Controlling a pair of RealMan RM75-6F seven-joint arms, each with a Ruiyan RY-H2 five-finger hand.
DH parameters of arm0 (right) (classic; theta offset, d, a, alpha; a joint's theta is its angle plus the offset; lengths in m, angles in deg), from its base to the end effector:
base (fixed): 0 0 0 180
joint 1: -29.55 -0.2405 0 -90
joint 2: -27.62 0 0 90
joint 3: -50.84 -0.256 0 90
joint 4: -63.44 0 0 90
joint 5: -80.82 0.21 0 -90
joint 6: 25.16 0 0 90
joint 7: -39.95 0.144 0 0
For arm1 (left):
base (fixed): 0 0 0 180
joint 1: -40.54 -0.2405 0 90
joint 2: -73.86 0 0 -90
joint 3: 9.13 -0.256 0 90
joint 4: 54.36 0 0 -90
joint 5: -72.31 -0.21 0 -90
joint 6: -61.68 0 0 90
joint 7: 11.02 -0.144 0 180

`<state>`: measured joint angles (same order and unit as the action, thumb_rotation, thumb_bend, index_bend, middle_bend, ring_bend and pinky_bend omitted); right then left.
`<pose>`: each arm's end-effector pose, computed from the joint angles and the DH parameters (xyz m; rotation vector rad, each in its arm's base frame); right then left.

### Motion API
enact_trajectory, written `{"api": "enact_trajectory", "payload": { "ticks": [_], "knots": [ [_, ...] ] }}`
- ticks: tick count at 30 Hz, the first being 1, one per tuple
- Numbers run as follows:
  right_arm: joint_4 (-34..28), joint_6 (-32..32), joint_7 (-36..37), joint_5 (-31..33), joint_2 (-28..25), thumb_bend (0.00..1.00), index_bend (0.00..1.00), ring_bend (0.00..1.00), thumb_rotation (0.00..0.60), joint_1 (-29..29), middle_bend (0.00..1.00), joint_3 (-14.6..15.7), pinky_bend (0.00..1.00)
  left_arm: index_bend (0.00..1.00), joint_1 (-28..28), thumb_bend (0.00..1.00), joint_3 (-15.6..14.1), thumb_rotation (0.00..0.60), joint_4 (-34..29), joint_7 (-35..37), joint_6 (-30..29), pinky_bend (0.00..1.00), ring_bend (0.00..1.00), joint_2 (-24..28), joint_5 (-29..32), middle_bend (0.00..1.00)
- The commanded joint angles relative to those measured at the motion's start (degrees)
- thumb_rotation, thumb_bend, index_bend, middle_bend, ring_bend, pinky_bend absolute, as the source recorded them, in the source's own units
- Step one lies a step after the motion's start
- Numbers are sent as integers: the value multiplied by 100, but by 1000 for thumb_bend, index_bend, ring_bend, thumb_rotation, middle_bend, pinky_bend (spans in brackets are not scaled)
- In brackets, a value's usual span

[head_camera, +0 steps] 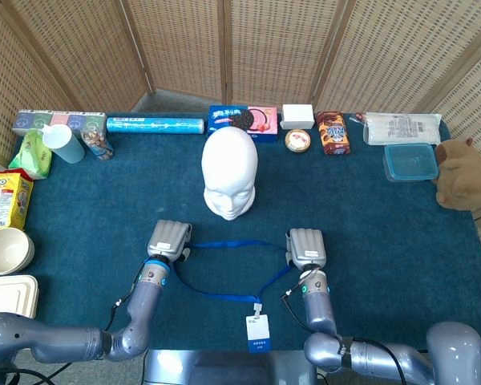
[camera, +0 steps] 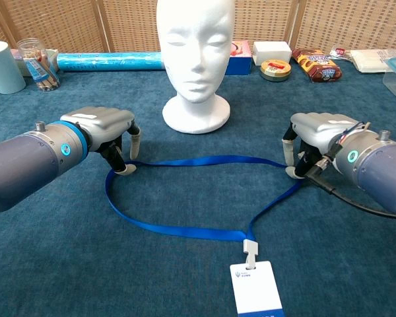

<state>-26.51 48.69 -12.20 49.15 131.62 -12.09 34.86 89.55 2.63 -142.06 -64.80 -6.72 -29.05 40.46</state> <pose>-0.1392 -0.3093 -0.0637 1.5705 -1.1370 0.5625 -0.1162 0.3194 -0.0768 -1.7798 -0.9720 -0.5486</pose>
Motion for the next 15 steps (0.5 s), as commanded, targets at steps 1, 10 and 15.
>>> {"api": "enact_trajectory", "payload": {
  "ticks": [1, 10, 15],
  "knots": [
    [11, -11, 8, 21, -2, 453, 608, 1000, 600, -7, 989, 0, 1000, 501, 20, 343, 8, 560, 14, -30, 9, 1000, 1000, -7, 48, 1000],
    [41, -26, 42, 86, 2, 453, 608, 1000, 600, -24, 989, 12, 1000, 536, 57, 402, 7, 562, 30, -72, 40, 1000, 1000, -20, 197, 1000],
    [23, -11, 34, 122, -9, 454, 608, 1000, 600, -35, 990, 22, 1000, 568, 76, 434, 19, 558, 26, -84, 30, 1000, 1000, -34, 275, 1000]
  ]
}}
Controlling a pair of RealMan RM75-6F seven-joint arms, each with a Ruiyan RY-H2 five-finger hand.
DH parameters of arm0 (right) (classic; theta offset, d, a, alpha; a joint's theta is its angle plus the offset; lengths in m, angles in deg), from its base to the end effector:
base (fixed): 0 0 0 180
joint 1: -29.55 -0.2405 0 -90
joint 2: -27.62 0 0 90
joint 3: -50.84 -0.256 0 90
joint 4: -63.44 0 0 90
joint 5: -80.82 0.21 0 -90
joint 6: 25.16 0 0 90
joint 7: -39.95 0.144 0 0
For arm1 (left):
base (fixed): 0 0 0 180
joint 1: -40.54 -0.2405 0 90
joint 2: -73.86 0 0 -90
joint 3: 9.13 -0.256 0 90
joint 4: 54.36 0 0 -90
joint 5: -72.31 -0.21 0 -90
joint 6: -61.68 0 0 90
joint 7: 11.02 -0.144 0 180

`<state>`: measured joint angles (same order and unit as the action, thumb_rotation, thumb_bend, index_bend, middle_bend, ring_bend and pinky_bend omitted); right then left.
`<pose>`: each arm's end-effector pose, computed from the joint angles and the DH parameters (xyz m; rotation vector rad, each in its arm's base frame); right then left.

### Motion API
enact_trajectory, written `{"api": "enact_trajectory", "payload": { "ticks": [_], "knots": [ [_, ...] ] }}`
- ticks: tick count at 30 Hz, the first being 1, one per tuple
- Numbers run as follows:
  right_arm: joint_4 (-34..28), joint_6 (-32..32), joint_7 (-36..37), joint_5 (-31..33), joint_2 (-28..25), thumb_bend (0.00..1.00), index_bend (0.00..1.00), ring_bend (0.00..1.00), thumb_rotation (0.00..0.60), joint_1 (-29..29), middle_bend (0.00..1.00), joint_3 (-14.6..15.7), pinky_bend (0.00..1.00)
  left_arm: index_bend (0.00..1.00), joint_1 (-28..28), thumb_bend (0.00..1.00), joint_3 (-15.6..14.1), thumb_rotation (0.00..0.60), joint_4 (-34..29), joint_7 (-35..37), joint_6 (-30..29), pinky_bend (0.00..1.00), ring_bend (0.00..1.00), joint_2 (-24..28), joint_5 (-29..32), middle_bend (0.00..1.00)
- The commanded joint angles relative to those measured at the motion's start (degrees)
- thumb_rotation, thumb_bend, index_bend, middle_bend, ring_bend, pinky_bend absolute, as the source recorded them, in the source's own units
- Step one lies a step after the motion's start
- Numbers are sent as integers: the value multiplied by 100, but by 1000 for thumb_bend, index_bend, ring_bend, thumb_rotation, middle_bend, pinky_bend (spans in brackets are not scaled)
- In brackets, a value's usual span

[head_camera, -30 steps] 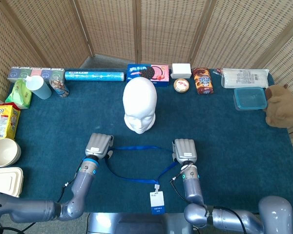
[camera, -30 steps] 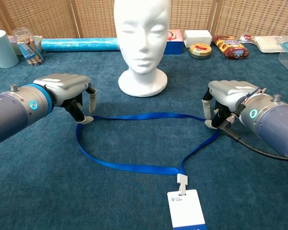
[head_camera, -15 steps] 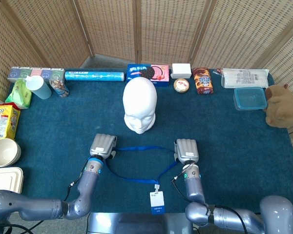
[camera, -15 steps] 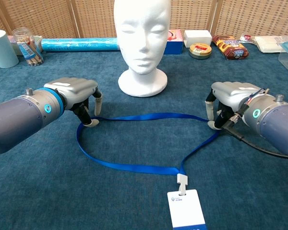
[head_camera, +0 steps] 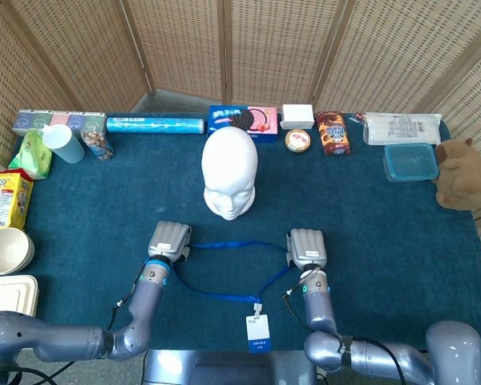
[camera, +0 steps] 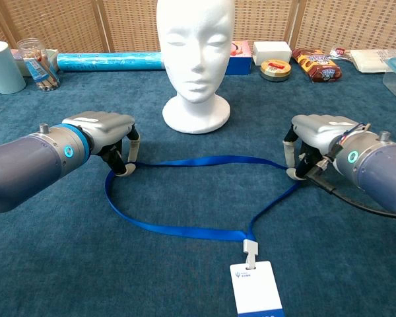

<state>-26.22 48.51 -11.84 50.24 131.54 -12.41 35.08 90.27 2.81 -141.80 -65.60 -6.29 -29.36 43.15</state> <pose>-0.1415 -0.3095 -0.0649 1.5676 -1.1503 0.5504 -0.1170 0.3193 -0.0805 -1.7831 -0.9969 -0.5160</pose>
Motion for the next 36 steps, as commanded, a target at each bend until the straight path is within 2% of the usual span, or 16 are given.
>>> {"api": "enact_trajectory", "payload": {
  "ticks": [1, 11, 16, 22, 27, 36],
  "knots": [
    [-7, 8, -2, 21, -1, 454, 608, 1000, 600, -5, 990, -1, 1000, 577, 6, 440, -3, 562, 1, -6, -23, 1000, 1000, -5, 9, 1000],
    [-265, 116, 134, -162, -77, 460, 620, 1000, 600, 19, 992, 9, 1000, 623, -115, 466, -23, 562, -99, 236, -99, 1000, 1000, 115, -93, 1000],
    [-808, 174, 320, -501, -339, 460, 625, 1000, 600, 88, 995, 43, 1000, 627, -448, 466, -140, 568, -577, 824, -245, 1000, 1000, 502, -613, 1000],
    [-1569, 101, 530, -831, -700, 460, 625, 1000, 600, 92, 995, -8, 1000, 628, -788, 466, -131, 565, -1301, 1545, -340, 1000, 1000, 1148, -1253, 1000],
    [-2255, -36, 852, -1061, -1117, 460, 630, 1000, 600, 88, 998, -205, 1000, 629, -937, 472, 27, 564, -1856, 1955, -419, 1000, 1000, 1687, -1682, 1000],
    [-3110, -263, 1455, -1267, -1815, 460, 632, 1000, 600, 67, 1000, -623, 1000, 636, -943, 473, 353, 565, -2652, 2130, -537, 1000, 1000, 2392, -2126, 1000]
  ]
}}
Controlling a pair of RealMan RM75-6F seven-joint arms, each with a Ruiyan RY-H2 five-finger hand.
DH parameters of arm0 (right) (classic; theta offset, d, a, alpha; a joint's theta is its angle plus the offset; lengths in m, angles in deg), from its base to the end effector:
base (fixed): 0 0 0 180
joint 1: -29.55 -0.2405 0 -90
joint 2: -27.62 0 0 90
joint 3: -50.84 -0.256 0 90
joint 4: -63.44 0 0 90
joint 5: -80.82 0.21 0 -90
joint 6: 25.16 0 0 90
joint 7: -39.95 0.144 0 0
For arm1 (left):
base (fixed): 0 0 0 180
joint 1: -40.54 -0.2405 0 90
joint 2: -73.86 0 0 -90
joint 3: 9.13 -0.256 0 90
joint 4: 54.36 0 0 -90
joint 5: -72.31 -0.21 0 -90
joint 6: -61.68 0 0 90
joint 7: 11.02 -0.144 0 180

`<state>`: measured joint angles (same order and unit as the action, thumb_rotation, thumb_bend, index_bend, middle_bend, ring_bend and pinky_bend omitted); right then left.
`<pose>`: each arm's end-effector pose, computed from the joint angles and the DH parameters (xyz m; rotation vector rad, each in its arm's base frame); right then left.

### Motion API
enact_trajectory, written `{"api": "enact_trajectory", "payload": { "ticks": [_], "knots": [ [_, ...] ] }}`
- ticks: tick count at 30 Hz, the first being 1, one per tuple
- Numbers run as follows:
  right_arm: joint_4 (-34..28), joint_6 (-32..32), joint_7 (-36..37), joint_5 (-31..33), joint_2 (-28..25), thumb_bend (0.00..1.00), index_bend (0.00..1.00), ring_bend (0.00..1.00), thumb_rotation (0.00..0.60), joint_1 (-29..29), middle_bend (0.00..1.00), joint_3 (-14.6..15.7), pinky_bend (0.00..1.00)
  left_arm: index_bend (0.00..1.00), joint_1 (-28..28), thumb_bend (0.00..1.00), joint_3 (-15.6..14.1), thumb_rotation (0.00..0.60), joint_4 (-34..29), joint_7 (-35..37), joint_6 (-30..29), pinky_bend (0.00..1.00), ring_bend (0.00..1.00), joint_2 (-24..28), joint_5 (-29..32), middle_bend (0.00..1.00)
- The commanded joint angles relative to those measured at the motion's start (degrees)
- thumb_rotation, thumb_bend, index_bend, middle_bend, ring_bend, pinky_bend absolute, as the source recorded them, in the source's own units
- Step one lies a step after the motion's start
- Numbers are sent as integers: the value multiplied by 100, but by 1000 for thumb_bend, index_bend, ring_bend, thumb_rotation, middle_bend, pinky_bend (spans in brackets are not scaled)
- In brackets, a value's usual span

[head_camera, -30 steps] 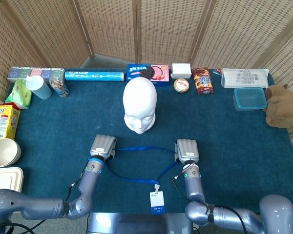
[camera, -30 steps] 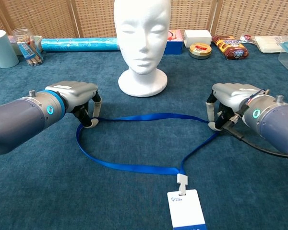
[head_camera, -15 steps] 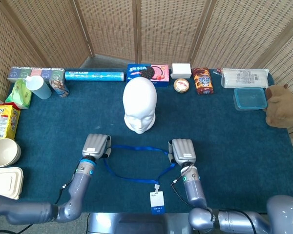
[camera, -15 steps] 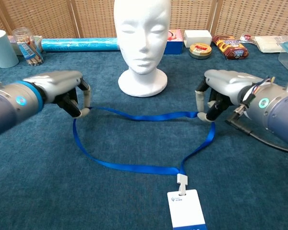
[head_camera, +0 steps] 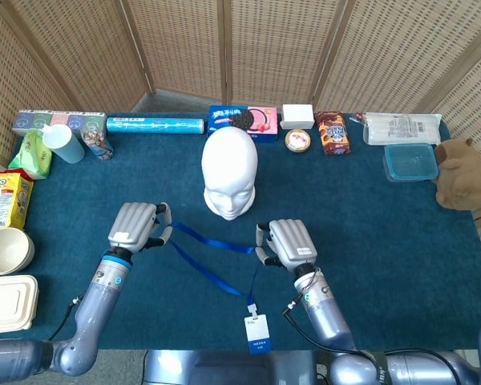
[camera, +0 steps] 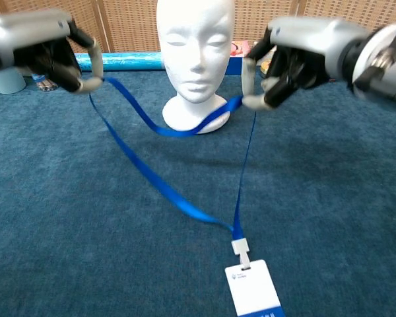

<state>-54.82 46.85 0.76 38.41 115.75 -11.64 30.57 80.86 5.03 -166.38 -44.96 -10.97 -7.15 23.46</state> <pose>-0.0553 -0.2887 0.0248 1.6455 -1.2619 1.0927 -0.1051 0.3069 0.0467 -1.6186 -1.0728 -1.0100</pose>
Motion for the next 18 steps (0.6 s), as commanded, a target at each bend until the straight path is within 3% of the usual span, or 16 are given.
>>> {"api": "enact_trajectory", "payload": {
  "ticks": [1, 10, 18],
  "knots": [
    [-337, -115, 252, -109, -316, 460, 632, 1000, 600, -15, 1000, -219, 1000, 636, 3, 473, 180, 563, -263, 90, -88, 1000, 1000, 230, -201, 1000],
    [-1038, -348, 941, -19, -1241, 460, 632, 1000, 600, -129, 1000, -937, 1000, 640, 140, 474, 777, 565, -892, 285, -163, 1000, 1000, 853, -251, 1000],
    [-925, -649, 1600, 375, -1728, 460, 637, 1000, 600, -379, 1000, -1414, 1000, 640, 337, 473, 1201, 565, -899, 374, -277, 1000, 1000, 1091, -43, 1000]
  ]
}}
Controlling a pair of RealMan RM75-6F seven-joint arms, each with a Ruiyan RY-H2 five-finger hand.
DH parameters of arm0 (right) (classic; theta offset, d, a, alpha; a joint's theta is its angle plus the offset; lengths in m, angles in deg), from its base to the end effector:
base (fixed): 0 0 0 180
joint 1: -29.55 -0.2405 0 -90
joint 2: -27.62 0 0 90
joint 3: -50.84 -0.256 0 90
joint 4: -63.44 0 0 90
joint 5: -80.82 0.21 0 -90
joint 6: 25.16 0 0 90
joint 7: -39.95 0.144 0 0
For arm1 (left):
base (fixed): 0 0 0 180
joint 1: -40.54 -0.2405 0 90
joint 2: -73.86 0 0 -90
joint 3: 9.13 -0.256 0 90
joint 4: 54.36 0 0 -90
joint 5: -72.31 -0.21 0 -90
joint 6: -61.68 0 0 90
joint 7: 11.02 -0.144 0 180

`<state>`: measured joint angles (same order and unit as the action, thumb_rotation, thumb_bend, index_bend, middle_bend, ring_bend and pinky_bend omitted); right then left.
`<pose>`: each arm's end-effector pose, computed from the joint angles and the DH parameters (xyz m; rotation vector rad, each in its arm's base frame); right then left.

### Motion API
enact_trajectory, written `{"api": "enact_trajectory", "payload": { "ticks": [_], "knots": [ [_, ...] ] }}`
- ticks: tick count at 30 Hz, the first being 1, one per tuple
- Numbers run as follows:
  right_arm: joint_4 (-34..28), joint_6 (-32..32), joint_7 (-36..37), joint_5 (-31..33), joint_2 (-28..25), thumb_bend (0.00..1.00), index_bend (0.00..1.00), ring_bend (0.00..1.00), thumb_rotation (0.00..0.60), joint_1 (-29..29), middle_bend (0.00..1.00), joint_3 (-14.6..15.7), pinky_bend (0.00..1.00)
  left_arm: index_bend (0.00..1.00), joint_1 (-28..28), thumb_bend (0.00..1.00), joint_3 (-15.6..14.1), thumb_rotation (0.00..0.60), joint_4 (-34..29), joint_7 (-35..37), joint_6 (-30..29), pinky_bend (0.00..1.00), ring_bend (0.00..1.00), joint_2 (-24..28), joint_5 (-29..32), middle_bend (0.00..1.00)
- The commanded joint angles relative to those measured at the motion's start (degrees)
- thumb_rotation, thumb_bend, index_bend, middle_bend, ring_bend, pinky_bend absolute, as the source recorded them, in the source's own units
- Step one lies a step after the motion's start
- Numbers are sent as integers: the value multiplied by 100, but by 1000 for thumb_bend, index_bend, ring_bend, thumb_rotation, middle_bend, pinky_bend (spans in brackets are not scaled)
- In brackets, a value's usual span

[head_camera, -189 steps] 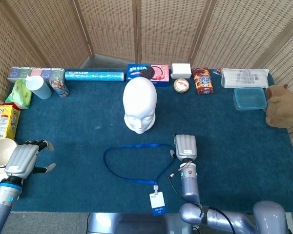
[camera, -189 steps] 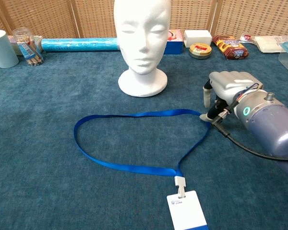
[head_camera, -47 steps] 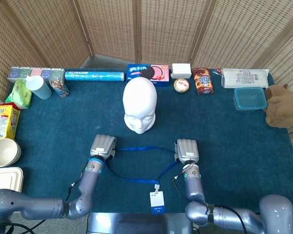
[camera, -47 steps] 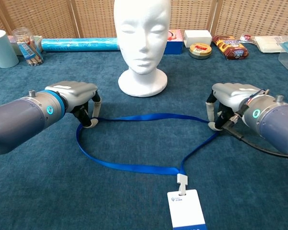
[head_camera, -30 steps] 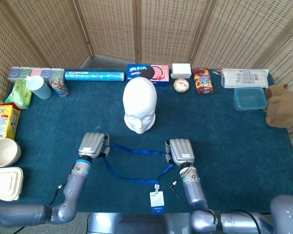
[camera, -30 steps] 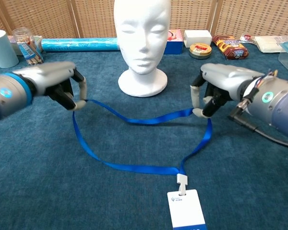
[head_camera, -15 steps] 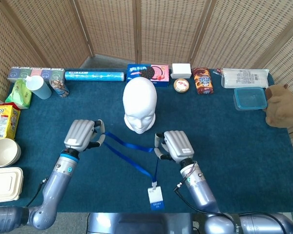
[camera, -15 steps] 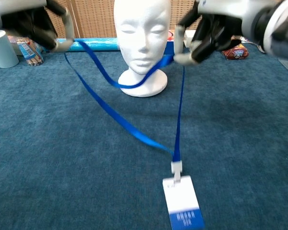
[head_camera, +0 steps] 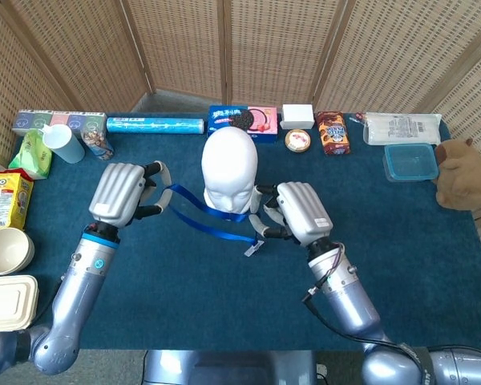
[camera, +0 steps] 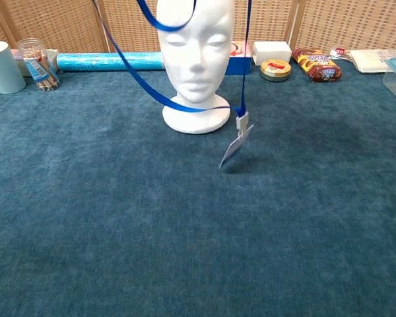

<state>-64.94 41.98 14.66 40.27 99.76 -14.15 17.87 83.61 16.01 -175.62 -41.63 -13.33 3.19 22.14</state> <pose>-0.0050 -0.3089 0.1208 1.5666 -1.2839 1.4551 -0.0452 0.3244 0.1308 -1.5071 -0.9451 -1.3088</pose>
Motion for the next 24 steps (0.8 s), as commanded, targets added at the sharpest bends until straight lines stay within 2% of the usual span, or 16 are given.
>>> {"api": "enact_trajectory", "payload": {
  "ticks": [1, 10, 24],
  "knots": [
    [142, -208, 281, 248, -159, 460, 637, 1000, 600, -171, 1000, -184, 1000, 640, 85, 473, 149, 566, 40, 47, -50, 1000, 1000, 82, 138, 1000],
    [695, -519, 747, 683, -298, 461, 638, 1000, 600, -619, 1000, -372, 1000, 640, 394, 474, 498, 566, 472, 169, 118, 1000, 1000, 221, 768, 1000],
    [1688, -746, 1016, 1434, -298, 461, 638, 1000, 600, -1318, 1000, -402, 1000, 640, 1007, 473, 669, 562, 1537, 357, 549, 1000, 1000, -36, 1501, 1000]
  ]
}}
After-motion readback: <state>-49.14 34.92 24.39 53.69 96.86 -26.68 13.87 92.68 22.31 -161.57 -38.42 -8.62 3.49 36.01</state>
